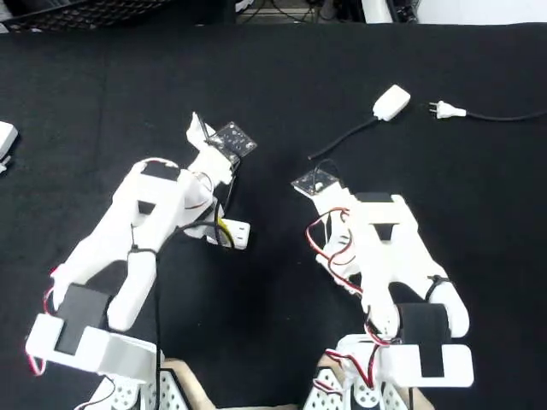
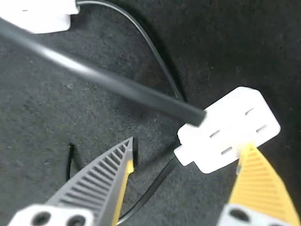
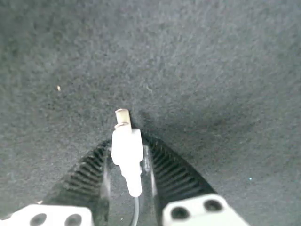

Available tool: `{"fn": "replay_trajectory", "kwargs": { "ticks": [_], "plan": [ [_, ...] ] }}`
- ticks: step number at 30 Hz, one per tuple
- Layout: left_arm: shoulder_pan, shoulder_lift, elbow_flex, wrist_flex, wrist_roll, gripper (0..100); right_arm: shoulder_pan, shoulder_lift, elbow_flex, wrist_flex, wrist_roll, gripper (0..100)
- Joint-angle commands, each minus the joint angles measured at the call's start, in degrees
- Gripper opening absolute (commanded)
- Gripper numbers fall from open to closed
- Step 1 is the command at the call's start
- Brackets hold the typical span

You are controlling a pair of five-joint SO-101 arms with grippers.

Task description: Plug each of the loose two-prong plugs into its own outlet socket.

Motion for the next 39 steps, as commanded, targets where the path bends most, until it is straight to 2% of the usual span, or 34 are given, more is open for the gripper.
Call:
{"fn": "replay_trajectory", "kwargs": {
  "ticks": [1, 6, 15, 20, 23, 29, 35, 39],
  "plan": [
    [-2.33, 2.73, -4.79, 3.52, -0.79, 34, 0.62, -0.22, -0.13, -2.55, -0.7, 1.5],
    [-4.62, 9.23, -11.12, 9.93, -4.66, 34, 0.62, -0.22, -0.13, -2.55, -0.7, 1.5],
    [-5.76, 25.76, -32.84, 30.15, -4.84, 33, 0.62, -0.22, -0.13, -2.55, -0.62, 1.5],
    [-5.93, 31.47, -44.0, 39.82, -4.84, 18, 0.62, -0.22, -0.13, -2.55, -0.35, 1.5],
    [-5.93, 33.93, -48.84, 44.84, -4.84, 12, 0.62, -0.22, -0.13, -2.55, -0.26, 1.5],
    [-9.01, 35.87, -50.59, 47.91, -4.84, 3, 0.62, -0.22, -0.22, -2.55, -0.26, 1.5],
    [-13.41, 35.6, -51.12, 49.41, -4.92, 3, 0.62, -0.22, -0.22, -2.55, -0.26, 1.5],
    [-13.41, 33.93, -50.33, 49.49, -7.12, 3, 0.62, -0.22, -0.22, -2.55, -0.26, 1.5]
  ]
}}
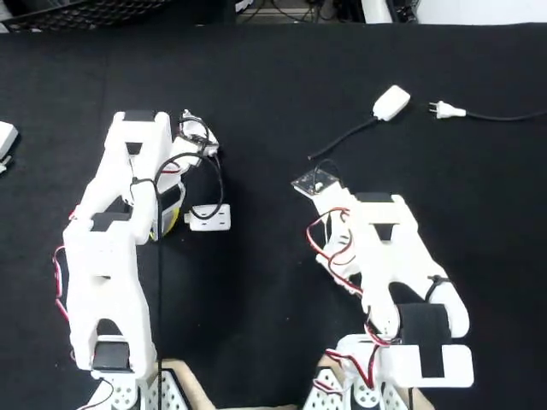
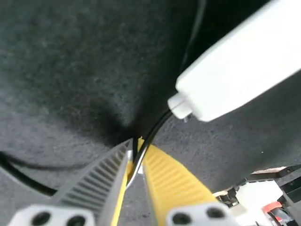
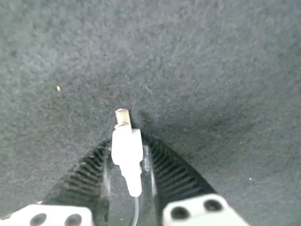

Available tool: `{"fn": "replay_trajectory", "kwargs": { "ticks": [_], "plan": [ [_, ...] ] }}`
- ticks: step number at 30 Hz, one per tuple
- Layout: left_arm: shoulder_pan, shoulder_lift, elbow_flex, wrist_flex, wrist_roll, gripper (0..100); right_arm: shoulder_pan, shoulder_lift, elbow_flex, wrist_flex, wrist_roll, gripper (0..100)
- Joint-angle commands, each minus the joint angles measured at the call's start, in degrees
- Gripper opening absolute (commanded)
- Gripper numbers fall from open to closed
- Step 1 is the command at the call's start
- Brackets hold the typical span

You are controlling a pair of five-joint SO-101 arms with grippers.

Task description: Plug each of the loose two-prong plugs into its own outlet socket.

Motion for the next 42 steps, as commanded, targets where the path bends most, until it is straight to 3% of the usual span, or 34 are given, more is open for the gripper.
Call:
{"fn": "replay_trajectory", "kwargs": {
  "ticks": [1, 9, 15, 23, 34, 42],
  "plan": [
    [-1.01, -3.69, -1.01, 0.97, -2.99, 3, 0.62, -0.13, -0.22, -2.55, -0.26, 1.5],
    [0.66, -16.97, 10.68, 0.97, -2.99, 3, 0.62, -0.13, -0.31, -2.55, -0.18, 1.5],
    [-0.4, -15.47, 20.62, 0.97, -3.08, 3, 0.62, -0.13, -0.31, -2.55, -0.18, 1.5],
    [-3.65, -11.25, 16.84, 1.05, -3.43, 3, 0.62, -0.13, -0.31, -2.55, -0.18, 1.5],
    [-12.09, -3.52, 6.73, 1.14, -16.79, 3, 0.62, -0.13, -0.31, -2.55, -0.18, 1.5],
    [-14.55, 0.79, 6.29, 1.05, -17.93, 4, 0.62, -0.13, -0.22, -2.55, -0.26, 1.5]
  ]
}}
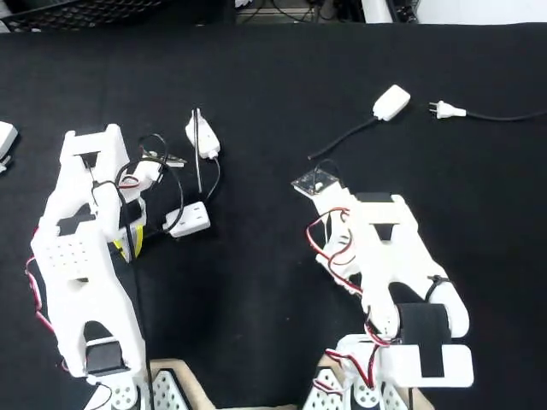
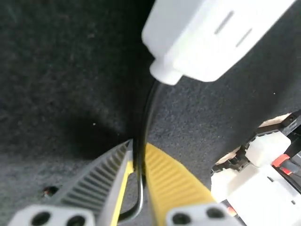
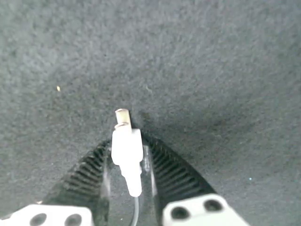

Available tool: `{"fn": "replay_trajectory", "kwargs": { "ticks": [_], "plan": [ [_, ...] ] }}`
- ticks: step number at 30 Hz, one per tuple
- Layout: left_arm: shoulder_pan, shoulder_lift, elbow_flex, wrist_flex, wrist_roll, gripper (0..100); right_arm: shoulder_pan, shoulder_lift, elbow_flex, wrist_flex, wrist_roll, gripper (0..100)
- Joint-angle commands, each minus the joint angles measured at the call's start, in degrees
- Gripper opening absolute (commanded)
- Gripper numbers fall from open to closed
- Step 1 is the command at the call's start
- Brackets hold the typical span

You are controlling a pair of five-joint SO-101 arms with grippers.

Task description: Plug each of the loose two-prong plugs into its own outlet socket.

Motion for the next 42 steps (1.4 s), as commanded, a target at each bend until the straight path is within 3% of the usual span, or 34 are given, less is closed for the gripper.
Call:
{"fn": "replay_trajectory", "kwargs": {
  "ticks": [1, 7, 10, 23, 29, 32, 42],
  "plan": [
    [-3.03, 0.7, -1.1, 0.09, -0.7, 5, 0.62, -0.13, -0.22, -2.55, -0.35, 1.5],
    [-7.52, 0.26, -1.19, -0.09, -0.7, 29, 0.62, -0.13, -0.22, -2.55, -0.53, 1.5],
    [-9.27, 0.26, -1.19, -0.09, -0.79, 34, 0.62, -0.13, -0.22, -2.55, -0.62, 1.5],
    [-10.59, 0.97, -0.57, -0.09, -0.79, 34, 0.18, -0.13, -0.57, -2.29, -0.53, 1.8],
    [-10.42, 5.71, -2.86, 0.0, -0.62, 34, 0.26, -0.13, -3.82, 2.02, -0.35, 15.9],
    [-10.42, 6.77, -3.74, 0.0, -0.44, 34, 0.18, -0.13, -7.78, 6.59, -0.35, 20.3],
    [-10.33, 6.77, -3.56, 0.0, -0.35, 34, 0.7, -0.13, -24.22, 25.32, -0.26, 20.4]
  ]
}}
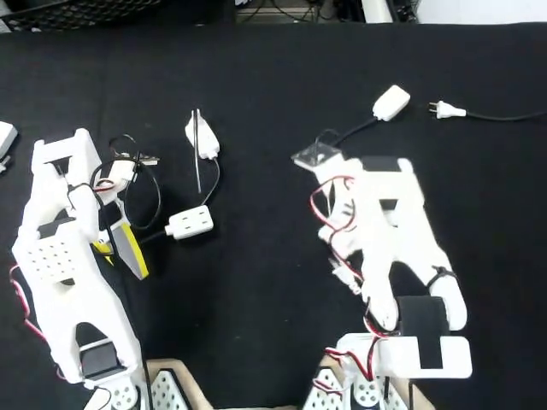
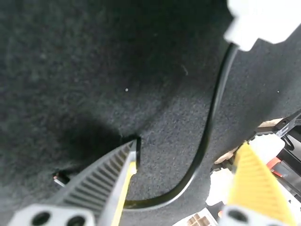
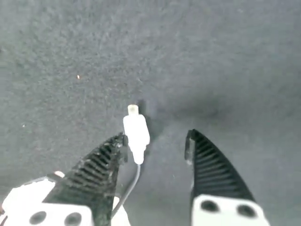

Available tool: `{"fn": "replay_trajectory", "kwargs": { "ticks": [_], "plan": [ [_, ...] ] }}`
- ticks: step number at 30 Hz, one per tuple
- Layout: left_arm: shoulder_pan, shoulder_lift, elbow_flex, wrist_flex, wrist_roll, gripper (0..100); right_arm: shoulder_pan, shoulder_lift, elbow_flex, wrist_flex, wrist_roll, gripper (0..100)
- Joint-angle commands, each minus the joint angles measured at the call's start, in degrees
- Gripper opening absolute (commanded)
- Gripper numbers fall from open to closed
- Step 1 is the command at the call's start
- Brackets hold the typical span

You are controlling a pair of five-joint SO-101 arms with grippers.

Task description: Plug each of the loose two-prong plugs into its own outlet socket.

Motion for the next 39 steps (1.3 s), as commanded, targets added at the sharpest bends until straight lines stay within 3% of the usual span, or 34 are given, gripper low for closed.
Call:
{"fn": "replay_trajectory", "kwargs": {
  "ticks": [1, 6, 10, 20, 27, 31, 39],
  "plan": [
    [-2.51, 0.88, -1.71, -0.09, -0.26, 34, 0.53, -0.75, -6.11, 7.65, 0.0, 20.4],
    [-2.51, 0.88, -1.63, -0.09, -0.26, 34, 0.44, -0.75, -4.44, 13.01, 2.81, 20.4],
    [-2.51, 0.88, -1.63, -0.09, -0.26, 34, 1.76, -0.75, 2.24, 8.0, 7.12, 20.4],
    [-2.59, 0.97, -1.63, -0.09, -0.26, 34, 4.75, -0.22, 8.92, -6.33, 7.21, 20.4],
    [-2.59, 0.97, -1.63, -0.09, -0.18, 34, 11.16, -0.22, 9.27, -15.82, 9.85, 20.4],
    [-2.59, 0.97, -1.63, -0.09, -0.18, 34, 13.89, -0.22, 9.27, -16.62, 13.89, 20.4],
    [-2.59, 0.97, -1.63, -0.09, -0.18, 34, 13.89, -0.75, 8.75, -13.19, 13.63, 20.4]
  ]
}}
